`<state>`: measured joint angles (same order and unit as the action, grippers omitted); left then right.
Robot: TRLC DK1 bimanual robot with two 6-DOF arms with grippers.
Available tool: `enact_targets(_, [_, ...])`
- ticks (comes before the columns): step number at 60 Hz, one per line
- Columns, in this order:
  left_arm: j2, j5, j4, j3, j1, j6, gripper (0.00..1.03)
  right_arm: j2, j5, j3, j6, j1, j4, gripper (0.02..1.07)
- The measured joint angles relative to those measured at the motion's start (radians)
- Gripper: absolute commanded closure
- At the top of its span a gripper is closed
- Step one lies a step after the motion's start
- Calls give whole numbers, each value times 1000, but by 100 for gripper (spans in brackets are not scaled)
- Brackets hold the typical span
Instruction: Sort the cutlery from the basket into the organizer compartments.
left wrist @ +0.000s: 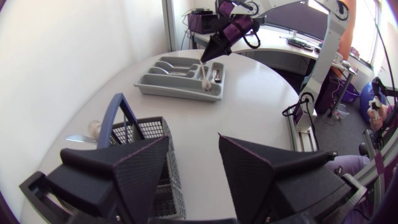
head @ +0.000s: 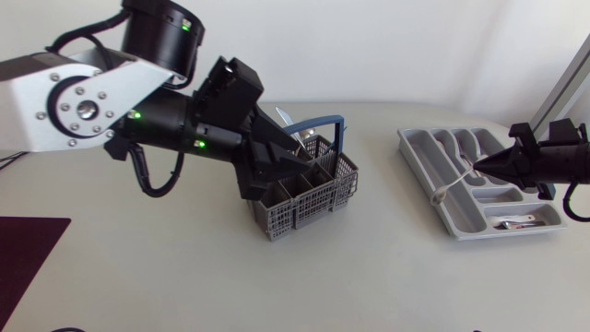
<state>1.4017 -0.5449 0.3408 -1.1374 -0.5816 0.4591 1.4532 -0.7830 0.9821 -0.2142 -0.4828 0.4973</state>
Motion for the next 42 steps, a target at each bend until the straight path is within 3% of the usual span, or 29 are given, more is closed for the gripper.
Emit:
enact_targets(23, [221, -3, 22, -199, -108, -59, 46, -135, -6, -26, 70, 287, -51, 101])
enact_targets(42, [315, -37, 48, -265, -160, -72, 46, -242, -6, -81, 129, 409, -105, 101])
